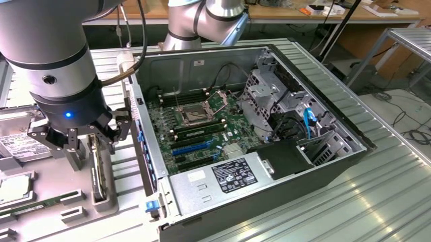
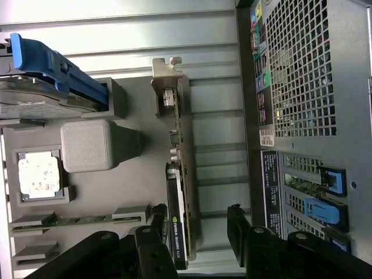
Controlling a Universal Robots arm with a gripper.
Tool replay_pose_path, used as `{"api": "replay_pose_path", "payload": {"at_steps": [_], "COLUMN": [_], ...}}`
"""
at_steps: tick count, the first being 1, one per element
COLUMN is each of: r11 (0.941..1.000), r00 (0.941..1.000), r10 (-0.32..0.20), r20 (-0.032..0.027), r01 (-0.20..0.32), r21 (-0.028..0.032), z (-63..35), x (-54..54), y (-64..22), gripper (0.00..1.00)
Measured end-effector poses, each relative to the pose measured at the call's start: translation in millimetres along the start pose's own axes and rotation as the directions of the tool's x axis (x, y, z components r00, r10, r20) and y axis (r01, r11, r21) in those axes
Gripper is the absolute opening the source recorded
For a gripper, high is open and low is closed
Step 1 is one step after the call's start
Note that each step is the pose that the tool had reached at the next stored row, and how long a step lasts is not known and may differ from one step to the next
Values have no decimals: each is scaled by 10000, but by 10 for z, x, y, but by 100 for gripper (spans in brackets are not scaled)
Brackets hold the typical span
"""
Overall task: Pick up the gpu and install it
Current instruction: 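Pick up the gpu and move the gpu toward the slot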
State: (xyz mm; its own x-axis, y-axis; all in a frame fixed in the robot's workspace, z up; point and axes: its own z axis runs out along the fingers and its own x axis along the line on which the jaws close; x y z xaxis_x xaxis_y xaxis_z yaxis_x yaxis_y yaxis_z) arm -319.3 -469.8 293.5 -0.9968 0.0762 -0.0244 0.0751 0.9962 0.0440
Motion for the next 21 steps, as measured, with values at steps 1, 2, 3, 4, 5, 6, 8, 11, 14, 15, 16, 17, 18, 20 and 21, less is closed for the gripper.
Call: {"api": "replay_pose_path", "payload": {"at_steps": [1,2,3,4,5,6,8,11,14,15,16,17,18,20,21], "r11": [10000,10000,10000,10000,10000,10000,10000,10000,10000,10000,10000,10000,10000,10000,10000], "r00": [10000,10000,10000,10000,10000,10000,10000,10000,10000,10000,10000,10000,10000,10000,10000], "r10": [0,0,0,0,0,0,0,0,0,0,0,0,0,0,0], "r20": [0,0,0,1,0,0,0,0,0,0,0,0,1,1,1], "r01": [0,0,0,0,0,0,0,0,0,0,0,0,0,0,0], "r21": [0,0,0,0,0,0,0,0,0,0,0,0,-1,-1,0], "z": [0,2,7,11,13,22,40,57,63,64,65,66,69,74,77], "x": [0,0,0,0,0,1,1,1,2,2,2,2,2,2,2], "y": [0,-1,-1,-1,-1,-1,-2,-3,-3,-3,-3,-3,-3,-3,-3], "gripper": [54,54,54,54,54,54,54,54,54,54,54,54,54,54,54]}}
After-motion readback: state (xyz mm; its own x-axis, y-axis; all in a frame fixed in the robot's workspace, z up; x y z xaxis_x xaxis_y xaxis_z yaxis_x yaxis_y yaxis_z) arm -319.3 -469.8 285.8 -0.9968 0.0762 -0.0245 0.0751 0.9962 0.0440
